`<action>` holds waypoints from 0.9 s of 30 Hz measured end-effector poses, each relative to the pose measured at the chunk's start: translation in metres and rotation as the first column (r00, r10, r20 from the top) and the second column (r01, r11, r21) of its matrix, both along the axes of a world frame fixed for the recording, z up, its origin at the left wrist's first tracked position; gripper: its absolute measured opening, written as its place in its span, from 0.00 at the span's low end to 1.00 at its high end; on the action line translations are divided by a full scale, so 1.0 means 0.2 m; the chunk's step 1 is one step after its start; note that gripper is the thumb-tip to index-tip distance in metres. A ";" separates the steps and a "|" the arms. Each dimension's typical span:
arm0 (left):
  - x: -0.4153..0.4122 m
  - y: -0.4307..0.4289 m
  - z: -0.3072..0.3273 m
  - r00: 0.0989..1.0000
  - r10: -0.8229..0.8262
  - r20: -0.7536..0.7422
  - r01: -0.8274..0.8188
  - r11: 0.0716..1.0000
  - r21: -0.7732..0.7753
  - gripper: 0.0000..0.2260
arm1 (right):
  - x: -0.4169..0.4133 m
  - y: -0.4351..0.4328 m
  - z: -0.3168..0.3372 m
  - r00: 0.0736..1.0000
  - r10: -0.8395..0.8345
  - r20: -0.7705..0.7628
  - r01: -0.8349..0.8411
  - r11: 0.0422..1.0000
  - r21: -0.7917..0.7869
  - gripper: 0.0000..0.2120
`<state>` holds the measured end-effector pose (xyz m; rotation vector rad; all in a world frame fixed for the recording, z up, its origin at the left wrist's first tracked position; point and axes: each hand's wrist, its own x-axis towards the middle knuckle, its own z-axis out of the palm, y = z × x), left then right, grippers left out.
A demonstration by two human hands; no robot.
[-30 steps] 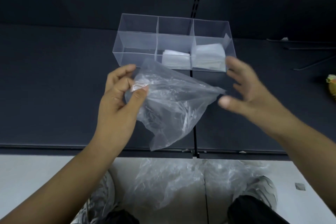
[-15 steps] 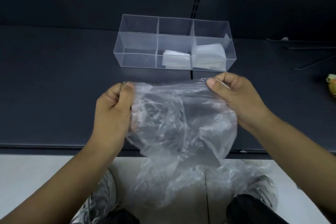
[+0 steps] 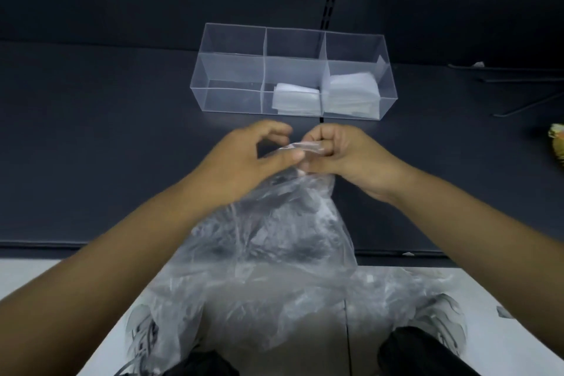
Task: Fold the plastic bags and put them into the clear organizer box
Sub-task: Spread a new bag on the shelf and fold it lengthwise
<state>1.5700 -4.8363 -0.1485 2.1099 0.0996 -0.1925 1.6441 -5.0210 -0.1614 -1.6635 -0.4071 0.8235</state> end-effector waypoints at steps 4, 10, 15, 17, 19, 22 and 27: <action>0.08 -0.01 -0.05 0.983 0.174 -0.061 -0.183 0.958 -0.220 0.09 | 0.04 0.00 -0.02 1.000 -0.005 -0.019 0.005 0.999 -0.032 0.13; 0.04 0.29 -0.23 0.798 0.599 -0.066 -0.601 0.783 -0.158 0.13 | 0.10 -0.24 -0.10 0.981 -0.194 -0.031 0.185 0.965 -0.186 0.06; 0.00 0.41 -0.31 0.727 0.675 -0.122 -0.684 0.700 -0.203 0.12 | 0.03 -0.30 -0.14 0.997 -0.064 -0.040 0.053 0.968 -0.245 0.18; 0.00 0.41 -0.31 0.727 0.675 -0.125 -0.683 0.693 -0.232 0.12 | 0.04 -0.27 -0.15 1.000 0.000 -0.024 -0.008 0.945 -0.328 0.25; 0.00 0.41 -0.31 0.730 0.672 -0.126 -0.679 0.692 -0.243 0.11 | 0.06 -0.22 -0.15 0.999 0.045 -0.011 -0.045 0.921 -0.386 0.22; 0.00 0.43 -0.32 0.712 0.686 -0.150 -0.699 0.670 -0.249 0.13 | 0.08 -0.19 -0.13 0.990 0.127 -0.054 -0.138 0.907 -0.398 0.07; 0.01 0.50 -0.32 0.569 0.784 -0.249 -0.815 0.499 -0.293 0.07 | 0.14 -0.37 -0.07 0.961 0.169 -0.219 -0.217 0.950 -0.223 0.18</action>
